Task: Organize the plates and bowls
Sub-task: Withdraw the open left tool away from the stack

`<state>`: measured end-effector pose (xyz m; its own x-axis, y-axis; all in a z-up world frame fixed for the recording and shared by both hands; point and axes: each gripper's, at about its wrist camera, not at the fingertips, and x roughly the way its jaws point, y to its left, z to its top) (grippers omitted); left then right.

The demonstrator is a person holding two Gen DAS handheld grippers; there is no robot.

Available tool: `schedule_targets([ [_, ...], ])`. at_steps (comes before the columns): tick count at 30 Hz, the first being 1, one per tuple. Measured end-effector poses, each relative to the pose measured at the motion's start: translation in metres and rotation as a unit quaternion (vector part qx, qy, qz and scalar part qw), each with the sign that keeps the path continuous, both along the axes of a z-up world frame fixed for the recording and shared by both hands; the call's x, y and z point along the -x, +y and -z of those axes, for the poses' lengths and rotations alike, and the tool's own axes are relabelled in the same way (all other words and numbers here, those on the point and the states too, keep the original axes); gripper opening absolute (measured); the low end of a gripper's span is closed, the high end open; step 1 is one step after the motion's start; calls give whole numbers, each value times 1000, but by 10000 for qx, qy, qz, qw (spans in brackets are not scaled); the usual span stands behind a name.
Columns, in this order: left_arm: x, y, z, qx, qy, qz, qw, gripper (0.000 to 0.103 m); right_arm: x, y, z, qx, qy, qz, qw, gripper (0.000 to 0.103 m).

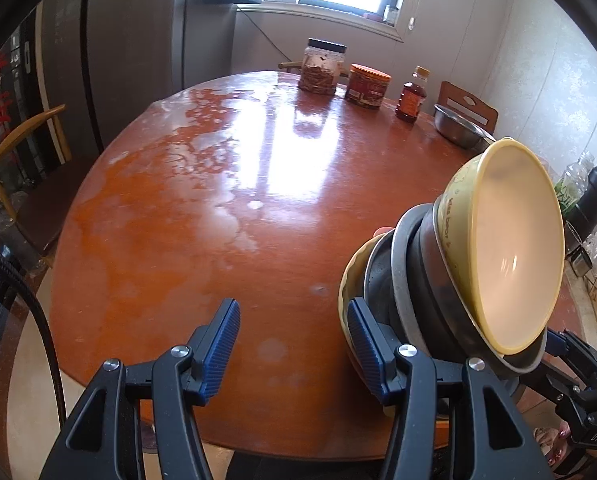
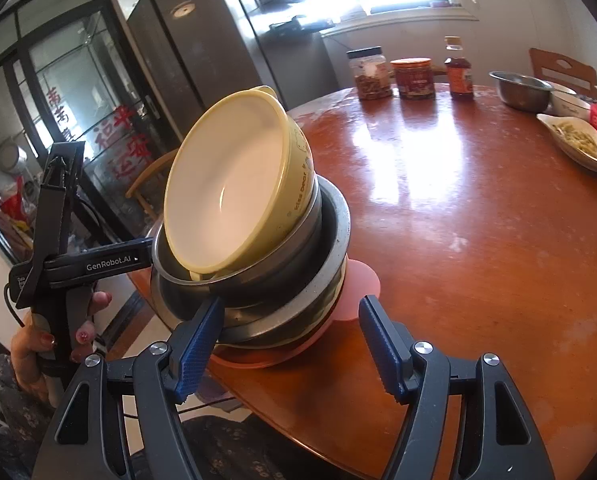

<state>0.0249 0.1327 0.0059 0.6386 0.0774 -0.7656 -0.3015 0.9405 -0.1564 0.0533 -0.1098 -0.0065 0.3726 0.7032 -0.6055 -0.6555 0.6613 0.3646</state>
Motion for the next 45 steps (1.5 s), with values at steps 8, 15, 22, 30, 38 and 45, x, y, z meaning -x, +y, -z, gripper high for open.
schedule_targets([
  [8,-30,-45,0,-102,93,332,9994,56,-9,-43,1,-63,18,417,9991,72],
  [15,-53,-75,0,-128,184,529,9983,56,-15,-79,1,-98,53,736,9972,72],
  [22,-72,-95,0,-170,245,583,9979,55,-26,-101,0,-72,-5,920,9957,72],
  [30,-90,-111,1,-181,249,650,9974,55,-40,-119,3,-147,45,1043,9944,72],
  [38,-100,-126,2,-193,254,778,9965,55,-44,-137,5,-189,96,1237,9921,72],
  [45,-101,-131,2,-233,216,794,9963,56,-40,-143,3,-147,83,1339,9909,72],
])
